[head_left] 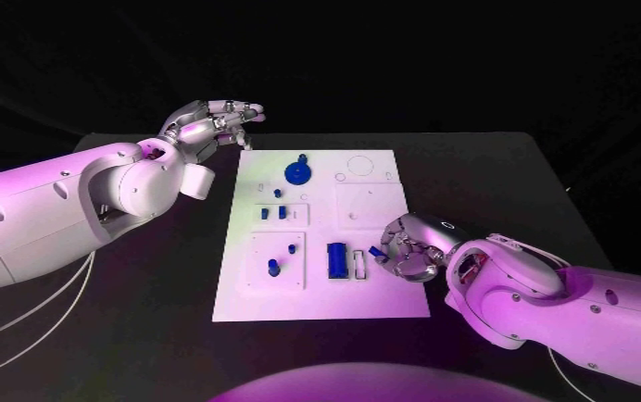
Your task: Assemble the parts on the task board
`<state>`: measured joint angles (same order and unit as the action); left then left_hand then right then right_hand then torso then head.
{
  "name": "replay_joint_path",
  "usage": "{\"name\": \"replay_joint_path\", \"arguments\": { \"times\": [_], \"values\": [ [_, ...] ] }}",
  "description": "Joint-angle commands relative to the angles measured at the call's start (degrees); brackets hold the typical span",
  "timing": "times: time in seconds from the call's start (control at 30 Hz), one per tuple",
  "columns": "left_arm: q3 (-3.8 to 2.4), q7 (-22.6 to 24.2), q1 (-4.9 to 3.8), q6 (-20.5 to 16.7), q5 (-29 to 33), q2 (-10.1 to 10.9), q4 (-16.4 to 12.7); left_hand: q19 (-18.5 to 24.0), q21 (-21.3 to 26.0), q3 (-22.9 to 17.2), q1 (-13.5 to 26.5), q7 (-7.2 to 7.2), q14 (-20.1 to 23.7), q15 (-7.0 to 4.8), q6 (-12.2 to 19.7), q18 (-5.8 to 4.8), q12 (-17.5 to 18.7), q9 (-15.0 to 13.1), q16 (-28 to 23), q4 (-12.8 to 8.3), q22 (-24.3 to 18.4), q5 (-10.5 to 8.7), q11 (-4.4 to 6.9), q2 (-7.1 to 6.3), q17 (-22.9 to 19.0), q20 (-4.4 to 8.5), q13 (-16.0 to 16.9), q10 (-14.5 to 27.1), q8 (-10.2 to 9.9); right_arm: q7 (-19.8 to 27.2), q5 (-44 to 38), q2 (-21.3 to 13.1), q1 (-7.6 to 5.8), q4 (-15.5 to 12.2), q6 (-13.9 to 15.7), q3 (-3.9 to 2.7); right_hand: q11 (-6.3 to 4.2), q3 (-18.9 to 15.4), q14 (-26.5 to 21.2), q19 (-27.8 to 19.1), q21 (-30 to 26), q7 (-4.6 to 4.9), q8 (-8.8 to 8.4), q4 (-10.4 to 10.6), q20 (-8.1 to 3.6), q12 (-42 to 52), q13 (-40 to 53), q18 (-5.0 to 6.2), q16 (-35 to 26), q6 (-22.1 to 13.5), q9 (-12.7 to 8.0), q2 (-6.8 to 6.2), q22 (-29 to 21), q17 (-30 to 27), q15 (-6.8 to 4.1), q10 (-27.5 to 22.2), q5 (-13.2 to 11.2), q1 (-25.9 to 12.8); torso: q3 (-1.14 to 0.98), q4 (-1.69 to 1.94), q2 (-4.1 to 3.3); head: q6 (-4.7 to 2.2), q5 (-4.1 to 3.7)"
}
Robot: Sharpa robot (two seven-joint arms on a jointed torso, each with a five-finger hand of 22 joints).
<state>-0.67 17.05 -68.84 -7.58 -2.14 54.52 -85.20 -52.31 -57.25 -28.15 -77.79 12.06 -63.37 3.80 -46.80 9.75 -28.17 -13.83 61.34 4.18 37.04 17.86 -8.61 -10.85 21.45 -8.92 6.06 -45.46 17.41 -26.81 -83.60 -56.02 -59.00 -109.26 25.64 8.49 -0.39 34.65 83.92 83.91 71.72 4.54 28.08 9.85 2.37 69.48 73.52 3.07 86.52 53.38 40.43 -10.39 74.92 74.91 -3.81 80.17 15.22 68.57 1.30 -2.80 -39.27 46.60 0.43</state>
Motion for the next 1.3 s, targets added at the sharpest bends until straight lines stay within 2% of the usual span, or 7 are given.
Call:
{"name": "replay_joint_path", "arguments": {
  "times": [0.03, 0.57, 0.8, 0.83, 0.9, 1.03, 1.3],
  "values": [
    [-0.03, 0.29, -0.02, 0.74, 0.29, -0.10, -0.24, 0.02, 0.37, -0.05, 0.51, -0.09, 0.29, 0.03, 0.37, 0.84, -0.29, 0.06, 0.28, 0.30, -0.08, 0.00, 0.07, 0.01, -0.06, -0.33, 0.06, 0.28, 0.20, 0.84, 3.89, 0.82, -0.03, -0.13, 2.68, -0.01, -0.16, 5.36, 4.54, 0.61, 0.30, -0.78, 0.16, -5.70, -0.17, 0.21, 0.05, 0.19, 0.29, 0.35, 0.45, 0.14, 10.76, 7.68, -0.30, 0.13, 0.31, -0.66, -0.02, -0.08, -0.05, 0.18, 0.19],
    [-0.03, 0.25, -0.02, 0.77, 0.28, -0.04, -0.36, 0.02, 0.37, -0.05, 0.51, -0.09, 0.29, 0.03, 0.37, 0.84, -0.29, 0.06, 0.28, 0.30, -0.08, 0.00, 0.07, 0.01, -0.06, -0.33, 0.06, 0.28, 0.20, 0.63, 6.58, 3.72, 0.33, 2.28, -1.01, 0.00, -0.17, 3.78, 4.54, 0.49, -0.11, -0.81, -0.18, -4.78, -0.18, 0.26, 0.13, 0.26, 0.28, 0.61, 0.31, 0.32, 10.65, 7.68, -0.29, 0.08, 0.98, -3.00, 0.00, -0.12, 0.06, 0.61, 0.38],
    [-0.03, 0.27, -0.02, 0.73, 0.20, -0.01, -0.40, -0.05, 0.43, -0.07, 0.42, -0.06, 0.32, 0.04, 0.54, 0.84, -0.52, 0.09, 0.38, 0.27, -0.13, 0.02, 0.05, 0.04, -0.10, -0.34, 0.06, 0.47, 0.26, 0.23, 6.56, 4.15, 0.53, 2.68, -2.77, 0.00, -0.53, 2.01, 4.91, 1.13, 1.78, -1.29, 0.04, -3.03, -0.34, 2.34, 1.75, -0.06, 1.01, 2.14, 0.30, 0.67, 11.11, 9.28, -0.55, 1.29, 1.90, -5.80, -0.02, -0.08, 0.02, 0.77, 0.29],
    [-0.03, 0.28, -0.02, 0.72, 0.18, 0.01, -0.40, -0.05, 0.43, -0.07, 0.42, -0.06, 0.32, 0.04, 0.54, 0.84, -0.52, 0.09, 0.38, 0.27, -0.13, 0.02, 0.05, 0.04, -0.10, -0.34, 0.06, 0.47, 0.26, 0.12, 6.49, 4.24, 0.60, 2.79, -3.02, 0.00, -0.67, 1.25, 4.94, 1.21, 1.98, -1.44, 0.09, -2.54, -0.45, 2.70, 2.04, -0.10, 1.09, 2.47, 0.33, 0.53, 11.16, 9.44, -0.67, 1.53, 3.40, -6.60, -0.02, -0.06, 0.04, 0.77, 0.28],
    [-0.03, 0.27, -0.02, 0.72, 0.16, 0.03, -0.41, -0.05, 0.43, -0.07, 0.42, -0.06, 0.32, 0.04, 0.54, 0.84, -0.52, 0.09, 0.38, 0.27, -0.13, 0.02, 0.05, 0.04, -0.10, -0.34, 0.06, 0.47, 0.26, -0.02, 6.39, 4.35, 0.69, 2.90, -3.36, 0.00, -0.71, 0.71, 4.95, 1.26, 2.12, -1.47, 0.11, -2.24, -0.51, 2.91, 2.22, -0.12, 1.13, 2.63, 0.33, 0.47, 11.19, 9.52, -0.71, 1.65, 3.87, -7.05, -0.03, -0.05, 0.04, 0.89, 0.35],
    [-0.03, 0.14, -0.02, 0.83, 0.14, 0.07, -0.46, -0.17, 0.37, -0.77, -0.36, -0.05, 0.40, -0.02, 0.66, 0.87, -0.81, 0.13, 0.43, -0.08, -0.11, 0.39, 0.04, 0.59, -0.19, -0.27, 0.04, 0.65, 0.37, -0.37, 6.12, 4.53, 0.84, 3.08, -3.93, 0.01, -0.75, -0.10, 5.01, 1.40, 2.54, -1.52, 0.08, -1.46, -0.58, 3.25, 2.52, -0.20, 1.26, 2.91, 0.29, 0.68, 11.28, 9.80, -0.77, 1.86, 4.04, -7.90, -0.04, -0.05, 0.00, 0.91, 0.40],
    [-0.03, 0.01, -0.02, 0.91, 0.13, 0.10, -0.52, -0.18, 0.35, -0.87, -0.44, -0.03, 0.42, -0.02, 0.67, 0.86, -0.85, 0.14, 0.44, -0.12, -0.10, 0.41, 0.03, 0.65, -0.21, -0.26, 0.04, 0.68, 0.39, -0.56, 5.84, 4.78, 0.92, 3.21, -4.14, 0.01, -0.86, -1.32, 5.07, 1.51, 2.88, -1.65, 0.07, 0.03, -0.67, 4.10, 3.24, -0.26, 1.39, 3.53, 0.22, 1.01, 11.36, 10.10, -0.85, 2.36, 3.80, -9.40, 0.00, -0.08, 0.04, 1.04, 0.40]
  ]
}}
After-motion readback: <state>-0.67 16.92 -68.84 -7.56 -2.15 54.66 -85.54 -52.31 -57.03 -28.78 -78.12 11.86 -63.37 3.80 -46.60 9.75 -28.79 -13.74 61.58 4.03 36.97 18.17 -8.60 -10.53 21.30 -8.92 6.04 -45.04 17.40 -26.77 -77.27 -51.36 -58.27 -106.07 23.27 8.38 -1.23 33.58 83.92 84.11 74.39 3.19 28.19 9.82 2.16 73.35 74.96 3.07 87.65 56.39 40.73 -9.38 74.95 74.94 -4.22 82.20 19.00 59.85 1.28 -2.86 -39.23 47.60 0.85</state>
